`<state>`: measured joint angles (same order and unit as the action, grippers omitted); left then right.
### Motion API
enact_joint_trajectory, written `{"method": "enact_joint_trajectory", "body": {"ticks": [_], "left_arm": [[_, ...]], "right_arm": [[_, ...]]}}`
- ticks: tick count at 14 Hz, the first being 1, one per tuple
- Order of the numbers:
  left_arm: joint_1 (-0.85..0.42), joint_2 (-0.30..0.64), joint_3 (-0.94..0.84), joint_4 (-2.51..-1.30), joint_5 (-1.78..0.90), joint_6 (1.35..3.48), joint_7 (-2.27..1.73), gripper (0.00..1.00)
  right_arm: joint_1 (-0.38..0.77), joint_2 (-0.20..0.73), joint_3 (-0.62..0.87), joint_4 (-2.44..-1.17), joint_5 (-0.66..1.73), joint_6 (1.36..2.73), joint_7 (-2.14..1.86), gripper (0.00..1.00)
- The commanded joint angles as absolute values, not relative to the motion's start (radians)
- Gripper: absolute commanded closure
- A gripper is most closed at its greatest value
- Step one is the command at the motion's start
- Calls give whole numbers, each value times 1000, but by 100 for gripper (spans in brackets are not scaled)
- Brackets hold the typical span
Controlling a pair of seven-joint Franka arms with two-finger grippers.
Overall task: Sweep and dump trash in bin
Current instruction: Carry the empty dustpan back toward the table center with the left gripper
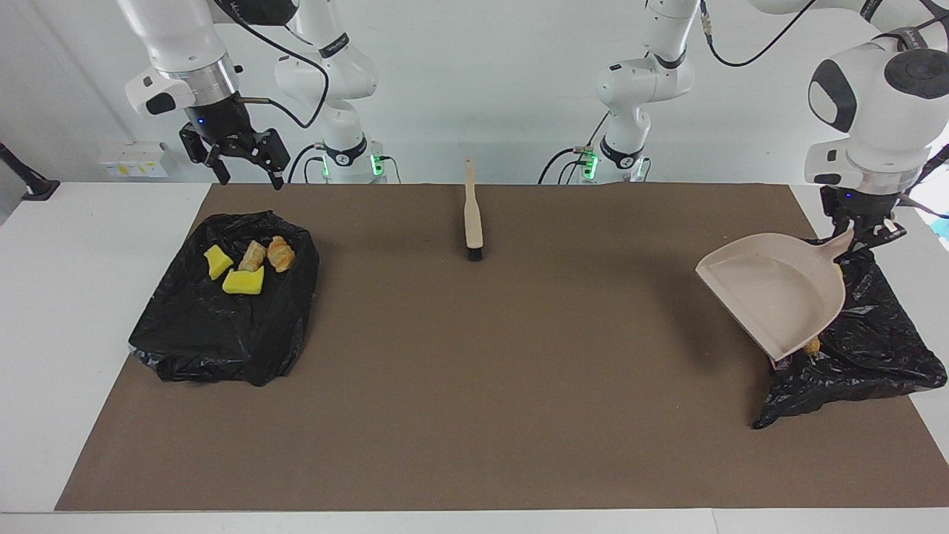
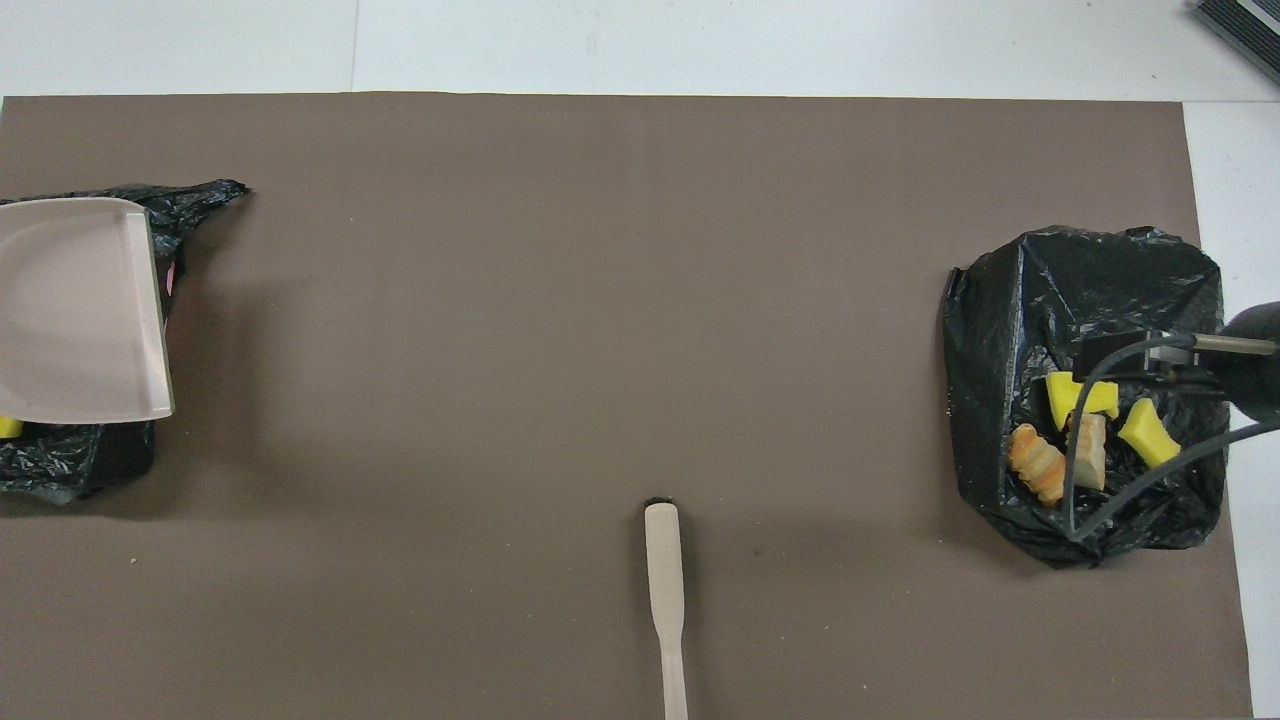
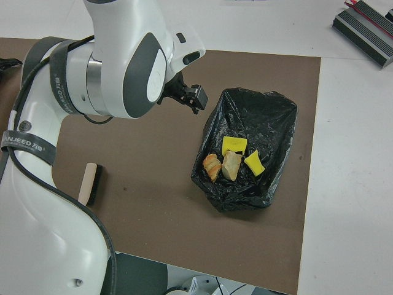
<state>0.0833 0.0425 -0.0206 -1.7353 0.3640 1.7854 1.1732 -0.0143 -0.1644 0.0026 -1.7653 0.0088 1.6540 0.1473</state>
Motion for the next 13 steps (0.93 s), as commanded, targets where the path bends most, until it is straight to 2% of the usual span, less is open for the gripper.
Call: {"method": "enact_joint_trajectory", "body": {"ticks": [1,4,6,8,10,13], "left_arm": [[-33,14,-8,-1759,304,1703,880,100],[-102,3,-8,-1759,192,1640,556,100],[-196,11,-8,-1759,154,1628,343,100],[-276,23,-8,-1759,97,1649,134,100],[-363,38,-8,-1747,61,1672,-18,100],[-489,130,-11,-1723,49,1727,-240,100]], "right_arm": [[-41,-124,12,-1700,-12,1632,92,0],[-52,-118,14,-1680,-20,1632,74,0],[-40,-101,-4,-1677,-18,1631,65,0],[65,-100,-107,-1651,-18,1623,63,0],[98,-100,-178,-1652,-15,1620,61,0],[98,-103,-160,-1654,-21,1595,61,0]]}}
